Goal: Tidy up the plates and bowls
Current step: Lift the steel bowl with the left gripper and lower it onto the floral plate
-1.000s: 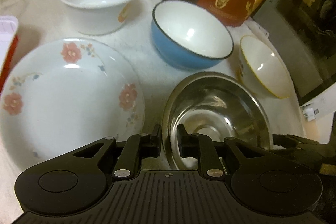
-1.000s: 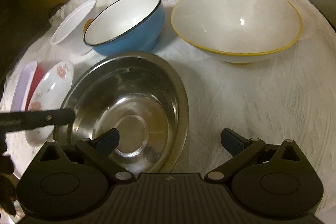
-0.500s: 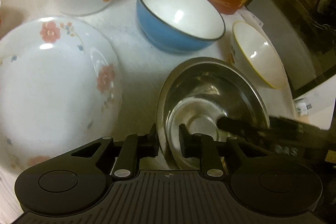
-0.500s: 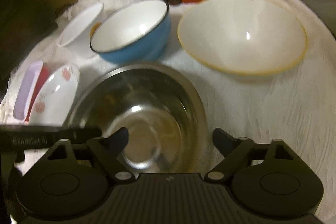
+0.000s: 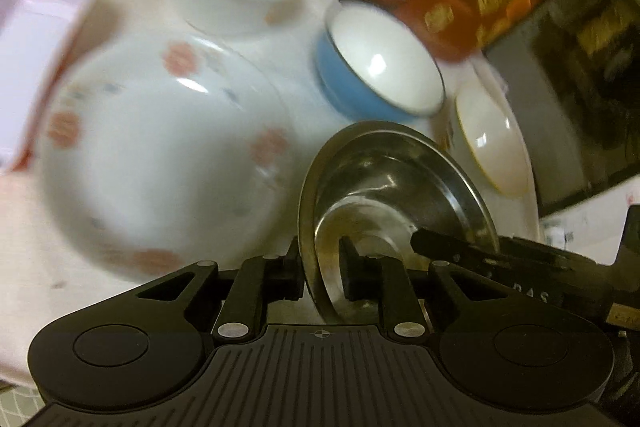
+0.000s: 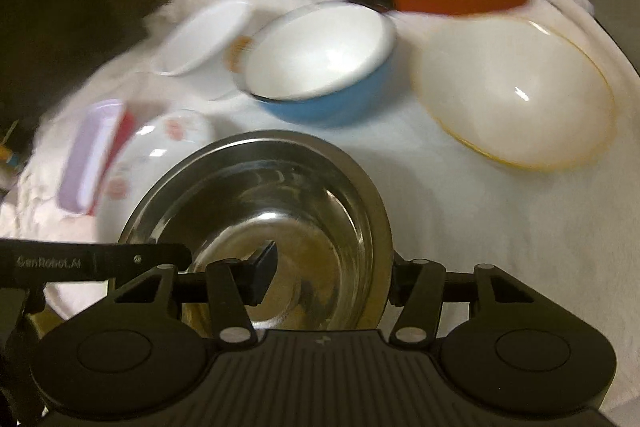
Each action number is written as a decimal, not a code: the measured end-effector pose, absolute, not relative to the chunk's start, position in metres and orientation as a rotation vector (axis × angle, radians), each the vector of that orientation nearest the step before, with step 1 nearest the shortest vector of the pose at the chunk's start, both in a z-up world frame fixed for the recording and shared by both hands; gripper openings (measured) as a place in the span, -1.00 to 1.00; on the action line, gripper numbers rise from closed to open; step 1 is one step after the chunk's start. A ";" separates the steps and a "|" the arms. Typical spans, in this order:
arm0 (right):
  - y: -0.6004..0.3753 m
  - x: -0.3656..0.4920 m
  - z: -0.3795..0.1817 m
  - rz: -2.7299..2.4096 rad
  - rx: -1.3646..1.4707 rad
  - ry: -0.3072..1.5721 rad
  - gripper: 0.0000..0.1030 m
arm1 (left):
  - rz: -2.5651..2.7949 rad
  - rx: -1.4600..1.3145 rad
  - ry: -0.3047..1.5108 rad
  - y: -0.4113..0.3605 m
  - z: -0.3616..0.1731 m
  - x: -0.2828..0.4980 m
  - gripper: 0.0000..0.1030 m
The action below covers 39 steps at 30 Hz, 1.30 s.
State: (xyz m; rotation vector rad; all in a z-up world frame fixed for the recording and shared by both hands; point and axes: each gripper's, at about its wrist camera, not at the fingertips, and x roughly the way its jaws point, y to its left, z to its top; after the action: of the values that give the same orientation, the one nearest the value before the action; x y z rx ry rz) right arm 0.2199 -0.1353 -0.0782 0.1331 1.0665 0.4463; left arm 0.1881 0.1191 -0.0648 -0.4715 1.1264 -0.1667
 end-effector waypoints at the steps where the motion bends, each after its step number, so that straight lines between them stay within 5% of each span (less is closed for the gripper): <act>1: -0.126 0.220 -0.072 0.476 0.124 1.051 0.07 | -0.147 -0.487 1.107 0.128 -0.060 0.185 -0.61; 13: -0.004 0.251 -0.070 0.648 -0.103 1.000 0.07 | 0.146 -0.513 1.014 0.215 -0.071 0.187 -0.61; 30: 0.017 0.263 -0.080 0.652 -0.191 0.949 0.08 | 0.200 -0.472 1.032 0.215 -0.083 0.193 -0.62; 39: 0.007 0.266 -0.069 0.642 -0.144 0.893 0.09 | 0.281 -0.513 0.980 0.221 -0.067 0.148 -0.37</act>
State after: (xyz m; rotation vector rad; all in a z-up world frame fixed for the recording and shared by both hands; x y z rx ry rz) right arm 0.2659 0.0068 -0.0693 -0.1441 0.8931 0.6425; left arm 0.1484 0.2209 -0.0666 -0.5130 0.9800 0.2812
